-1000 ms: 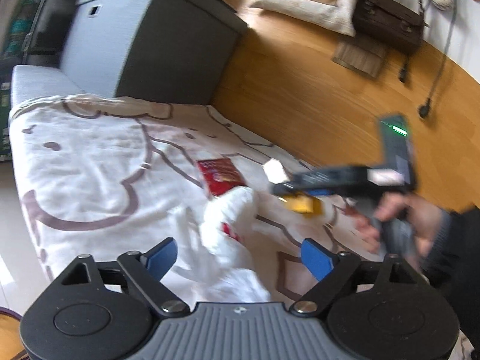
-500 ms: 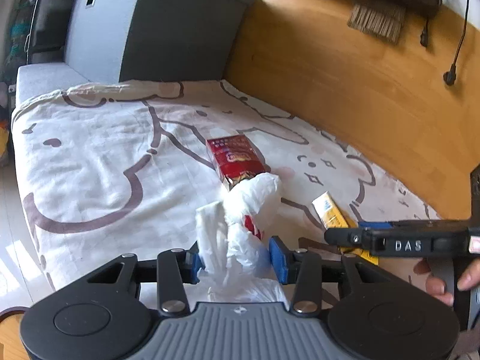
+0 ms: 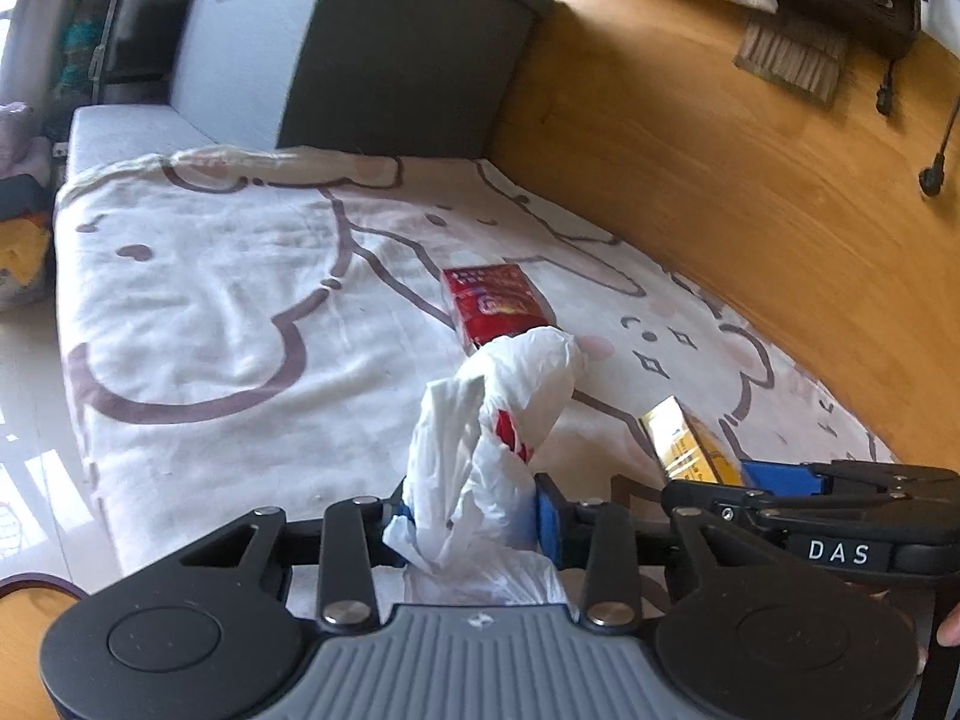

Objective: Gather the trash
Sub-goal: 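Carry the yellow box and white plastic bag over the wastebasket with both tools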

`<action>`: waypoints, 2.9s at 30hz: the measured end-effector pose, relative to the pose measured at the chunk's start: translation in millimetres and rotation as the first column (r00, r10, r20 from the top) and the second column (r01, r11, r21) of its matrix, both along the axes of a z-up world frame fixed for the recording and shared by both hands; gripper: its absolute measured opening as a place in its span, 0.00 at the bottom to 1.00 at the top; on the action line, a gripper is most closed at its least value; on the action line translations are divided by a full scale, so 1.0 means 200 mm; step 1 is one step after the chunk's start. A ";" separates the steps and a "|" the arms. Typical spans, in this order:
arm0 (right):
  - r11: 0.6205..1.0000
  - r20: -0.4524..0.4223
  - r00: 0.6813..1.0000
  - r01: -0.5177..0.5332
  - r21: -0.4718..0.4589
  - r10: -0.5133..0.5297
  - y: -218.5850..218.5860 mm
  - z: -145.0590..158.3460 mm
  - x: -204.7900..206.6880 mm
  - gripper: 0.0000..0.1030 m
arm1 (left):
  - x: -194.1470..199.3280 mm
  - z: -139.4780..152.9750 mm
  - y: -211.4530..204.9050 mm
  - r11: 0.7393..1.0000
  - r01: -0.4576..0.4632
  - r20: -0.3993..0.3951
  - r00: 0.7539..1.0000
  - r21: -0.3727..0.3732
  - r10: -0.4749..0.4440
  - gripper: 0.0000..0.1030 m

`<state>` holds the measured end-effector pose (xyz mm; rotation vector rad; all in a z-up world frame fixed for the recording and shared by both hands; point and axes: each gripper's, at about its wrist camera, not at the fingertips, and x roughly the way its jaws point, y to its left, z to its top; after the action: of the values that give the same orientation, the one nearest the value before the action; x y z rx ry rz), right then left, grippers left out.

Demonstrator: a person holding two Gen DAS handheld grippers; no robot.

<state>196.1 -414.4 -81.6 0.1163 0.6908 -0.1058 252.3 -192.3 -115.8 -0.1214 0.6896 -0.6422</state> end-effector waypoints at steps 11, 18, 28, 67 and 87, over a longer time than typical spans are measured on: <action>0.999 0.071 0.997 -0.001 -0.051 0.005 0.09 0.18 -0.10 0.60 | -0.16 0.17 0.13 0.992 -0.125 0.067 0.990 -0.003 0.125 0.38; 0.997 0.114 0.993 -0.008 -0.071 0.016 0.16 0.29 -0.17 0.60 | -0.29 0.27 0.22 0.985 -0.171 0.101 0.981 0.028 0.168 0.38; 0.996 0.140 0.989 -0.045 -0.081 0.056 0.31 0.34 -0.24 0.60 | -0.41 0.32 0.39 0.969 -0.246 0.098 0.966 0.038 0.241 0.38; 0.930 -0.060 0.929 -0.367 -0.008 0.366 1.51 -0.27 0.31 0.60 | -0.19 -0.21 1.47 0.779 -0.609 -0.147 0.766 0.148 0.626 0.38; 0.928 -0.344 0.862 -0.336 0.158 0.371 1.63 -0.89 0.64 0.60 | -0.03 -0.83 1.58 0.751 -0.554 -0.398 0.637 0.359 0.660 0.38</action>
<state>323.5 -88.1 -259.0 0.0560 1.0850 0.2680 246.8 124.5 -281.7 -0.3274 1.1511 0.1524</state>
